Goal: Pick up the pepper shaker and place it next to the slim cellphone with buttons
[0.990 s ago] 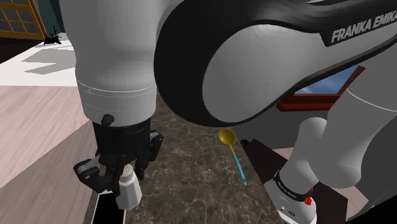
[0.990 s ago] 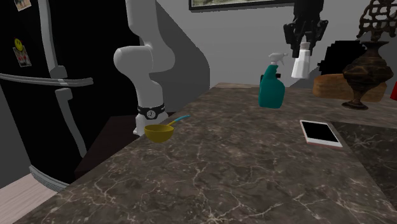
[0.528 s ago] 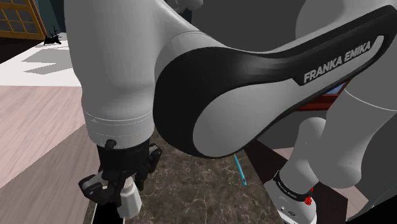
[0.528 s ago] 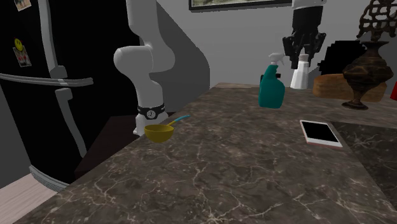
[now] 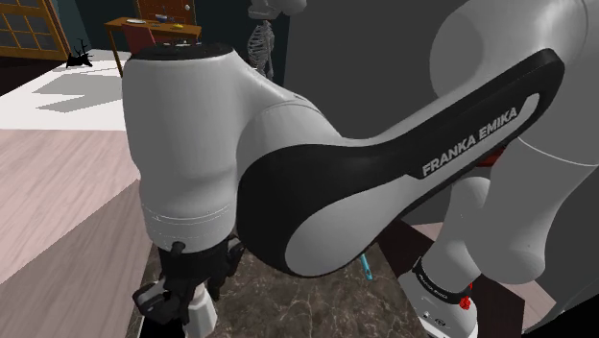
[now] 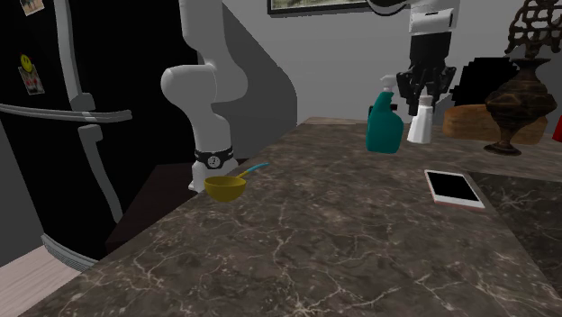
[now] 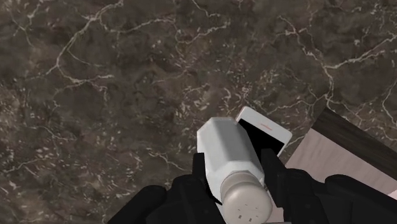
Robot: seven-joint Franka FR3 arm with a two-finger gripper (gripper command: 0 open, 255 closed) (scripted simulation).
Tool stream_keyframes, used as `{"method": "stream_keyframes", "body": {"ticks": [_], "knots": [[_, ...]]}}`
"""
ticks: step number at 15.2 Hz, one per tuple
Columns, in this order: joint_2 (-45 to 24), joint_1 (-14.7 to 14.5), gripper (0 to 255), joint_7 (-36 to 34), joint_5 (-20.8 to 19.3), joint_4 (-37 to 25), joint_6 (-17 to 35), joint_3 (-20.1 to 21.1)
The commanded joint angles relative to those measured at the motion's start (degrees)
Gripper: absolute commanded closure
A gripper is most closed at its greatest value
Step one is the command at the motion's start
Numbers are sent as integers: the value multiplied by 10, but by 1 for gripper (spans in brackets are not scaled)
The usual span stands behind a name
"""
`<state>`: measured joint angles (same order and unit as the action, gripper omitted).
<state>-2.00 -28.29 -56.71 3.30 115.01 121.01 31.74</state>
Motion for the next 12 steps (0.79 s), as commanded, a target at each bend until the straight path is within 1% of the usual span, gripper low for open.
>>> {"method": "stream_keyframes", "body": {"ticks": [1, 12], "knots": [[-7, -1, 255, -2, -4, 10, 16, 0], [-48, -6, 255, -16, -29, 55, 97, -1]]}}
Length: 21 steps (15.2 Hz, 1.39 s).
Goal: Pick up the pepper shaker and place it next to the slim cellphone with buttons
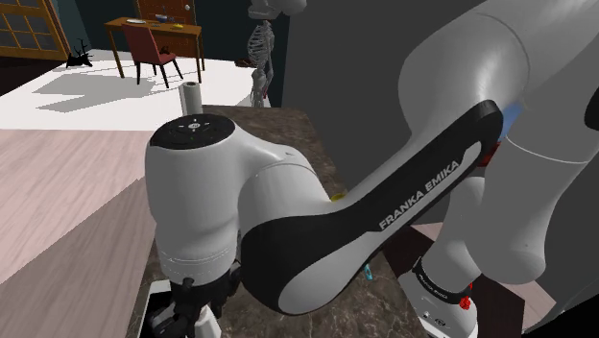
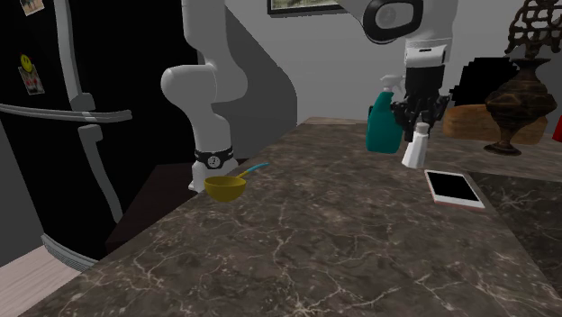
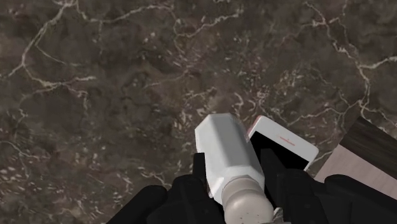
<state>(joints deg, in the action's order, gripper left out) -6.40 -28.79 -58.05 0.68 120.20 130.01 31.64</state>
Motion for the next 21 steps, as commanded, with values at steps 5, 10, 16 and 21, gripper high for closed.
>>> {"method": "stream_keyframes", "body": {"ticks": [5, 10, 16, 21], "knots": [[-19, -3, 255, -8, -13, 14, 31, -2], [-19, -3, 255, -8, -13, 14, 31, -2], [-19, -3, 0, -8, -13, 14, 31, -2], [29, 6, 0, 14, 18, -12, -37, 1]]}}
